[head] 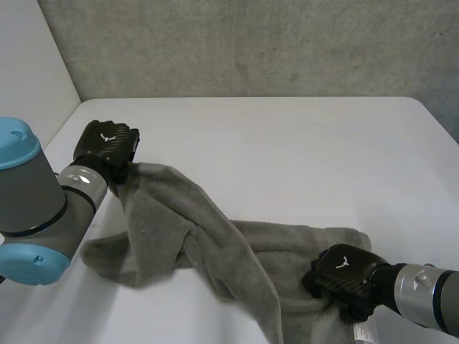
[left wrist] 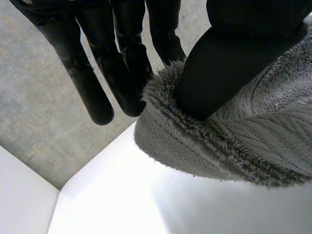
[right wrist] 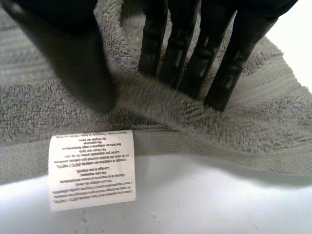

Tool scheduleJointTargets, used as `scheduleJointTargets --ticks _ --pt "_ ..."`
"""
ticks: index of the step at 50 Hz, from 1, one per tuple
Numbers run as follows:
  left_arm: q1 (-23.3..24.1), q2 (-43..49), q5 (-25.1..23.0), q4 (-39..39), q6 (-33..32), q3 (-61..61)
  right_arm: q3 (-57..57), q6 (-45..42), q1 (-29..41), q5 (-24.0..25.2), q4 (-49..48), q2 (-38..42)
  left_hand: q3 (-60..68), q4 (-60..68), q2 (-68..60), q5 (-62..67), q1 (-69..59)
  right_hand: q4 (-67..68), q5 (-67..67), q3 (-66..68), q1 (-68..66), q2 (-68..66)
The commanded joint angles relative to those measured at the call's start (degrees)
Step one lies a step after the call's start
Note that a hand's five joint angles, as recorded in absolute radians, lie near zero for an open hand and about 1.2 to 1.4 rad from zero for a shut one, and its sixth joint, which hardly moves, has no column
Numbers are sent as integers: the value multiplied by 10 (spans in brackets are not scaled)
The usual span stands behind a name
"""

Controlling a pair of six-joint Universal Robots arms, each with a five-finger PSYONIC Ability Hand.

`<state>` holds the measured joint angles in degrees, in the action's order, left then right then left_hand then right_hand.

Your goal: Fold the towel.

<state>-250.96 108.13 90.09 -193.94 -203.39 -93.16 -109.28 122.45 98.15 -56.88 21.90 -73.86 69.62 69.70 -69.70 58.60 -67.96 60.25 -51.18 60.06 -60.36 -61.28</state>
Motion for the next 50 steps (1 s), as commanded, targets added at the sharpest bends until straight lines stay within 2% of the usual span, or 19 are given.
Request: scheduleJointTargets --ticks 1,2,4,5,7,11,13,16,18,22,24,25,26,27,30,35,42,46,50 --pt "-3 -3 -2 1 2 -2 45 41 2 4 -45 1 104 103 -103 114 -120 198 -188 199 -196 -187" --pt "-3 -5 -2 1 3 -2 102 157 6 5 -88 -5 104 103 -103 114 -120 198 -188 199 -196 -187" --pt "-3 -6 -2 1 3 -2 136 221 9 3 -108 -8 104 103 -103 114 -120 198 -188 199 -196 -187" --pt "-2 -7 -2 1 4 -1 137 221 9 3 -108 -8 104 103 -103 114 -120 198 -188 199 -196 -187" --pt "-1 -10 -1 1 4 -1 208 329 8 -6 -138 5 104 103 -103 114 -120 198 -188 199 -196 -187" --pt "0 -17 1 -1 8 3 269 377 12 -17 -140 57 104 103 -103 114 -120 198 -188 199 -196 -187" --pt "-1 -20 2 -3 8 4 340 380 30 -56 -117 113 104 103 -103 114 -120 198 -188 199 -196 -187" --pt "-1 -20 3 -15 8 3 378 380 47 -87 -97 140 104 103 -103 114 -120 198 -188 199 -196 -187" --pt "-2 -19 3 -27 8 0 446 378 69 -133 -60 197 104 103 -103 114 -120 198 -188 199 -196 -187" --pt "-1 -19 4 -28 8 -2 489 377 72 -146 -34 236 104 103 -103 114 -120 185 -175 187 -184 -174" --pt "1 -16 3 -29 8 -3 499 377 75 -149 -23 247 104 103 -103 114 -120 -289 298 -287 290 299" --pt "2 -13 3 -29 8 -4 499 377 75 -149 -23 247 104 103 -103 114 -120 -291 301 -289 292 302" --pt "2 -13 3 -29 8 -4 500 378 75 -154 -22 247 104 103 -103 114 -120 -420 429 -418 421 430" --pt "1 -12 2 -30 9 -7 499 379 75 -155 -22 246 104 103 -103 114 -120 -461 470 -459 462 471" --pt "1 -10 3 -34 9 -8 493 380 74 -154 -21 232 104 103 -103 114 -120 -502 512 -501 504 513" --pt "1 -11 3 -41 8 -9 446 384 74 -149 -25 181 104 103 -103 114 -120 -492 501 -490 493 502" --pt "1 -12 3 -41 9 -11 299 387 85 -148 -54 85 104 103 -103 114 -120 -478 487 -476 479 488" --pt "3 -12 3 -41 8 -14 169 380 101 -149 -130 29 104 103 -103 114 -120 -492 501 -490 493 502" --pt "3 -13 2 -42 8 -16 122 380 109 -152 -172 21 104 103 -103 114 -120 -475 484 -473 476 485"
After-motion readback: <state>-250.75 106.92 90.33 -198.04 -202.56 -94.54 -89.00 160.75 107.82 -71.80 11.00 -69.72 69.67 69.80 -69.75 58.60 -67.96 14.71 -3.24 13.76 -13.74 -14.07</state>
